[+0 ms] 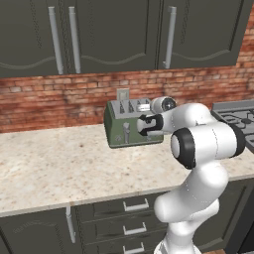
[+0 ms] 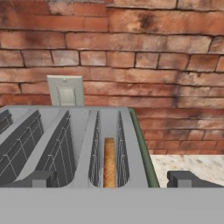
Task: Start the toaster. Once the lever pops up, take the bread to the plate on the dining counter.
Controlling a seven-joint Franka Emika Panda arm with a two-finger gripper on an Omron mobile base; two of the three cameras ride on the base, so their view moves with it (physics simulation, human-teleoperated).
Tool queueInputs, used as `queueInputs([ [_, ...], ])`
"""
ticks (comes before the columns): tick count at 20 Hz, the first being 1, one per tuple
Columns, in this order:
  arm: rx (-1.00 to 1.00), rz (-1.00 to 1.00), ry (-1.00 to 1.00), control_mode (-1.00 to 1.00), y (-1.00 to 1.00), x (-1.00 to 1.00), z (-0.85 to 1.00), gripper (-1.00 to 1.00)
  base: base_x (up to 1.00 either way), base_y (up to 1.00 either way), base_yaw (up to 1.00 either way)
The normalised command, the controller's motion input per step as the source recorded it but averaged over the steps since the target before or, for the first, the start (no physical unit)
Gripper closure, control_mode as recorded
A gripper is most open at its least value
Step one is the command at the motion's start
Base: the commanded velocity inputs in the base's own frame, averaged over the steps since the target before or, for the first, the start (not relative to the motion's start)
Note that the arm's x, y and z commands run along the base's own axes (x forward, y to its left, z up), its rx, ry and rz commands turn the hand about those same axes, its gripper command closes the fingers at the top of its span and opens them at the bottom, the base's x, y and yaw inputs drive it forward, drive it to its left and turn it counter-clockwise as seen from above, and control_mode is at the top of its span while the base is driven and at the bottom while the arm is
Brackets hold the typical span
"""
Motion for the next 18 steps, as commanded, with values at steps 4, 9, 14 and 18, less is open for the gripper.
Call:
queueInputs([
  [4, 0.0, 0.0, 0.0, -1.0, 0.0, 0.0, 0.0, -1.0, 0.0, 0.0, 0.0],
  [9, 0.0, 0.0, 0.0, -1.0, 0.0, 0.0, 0.0, -1.0, 0.0, 0.0, 0.0],
  [14, 0.0, 0.0, 0.0, -1.0, 0.0, 0.0, 0.0, -1.0, 0.0, 0.0, 0.0],
  [18, 0.0, 0.0, 0.0, -1.0, 0.0, 0.0, 0.0, -1.0, 0.0, 0.0, 0.0],
])
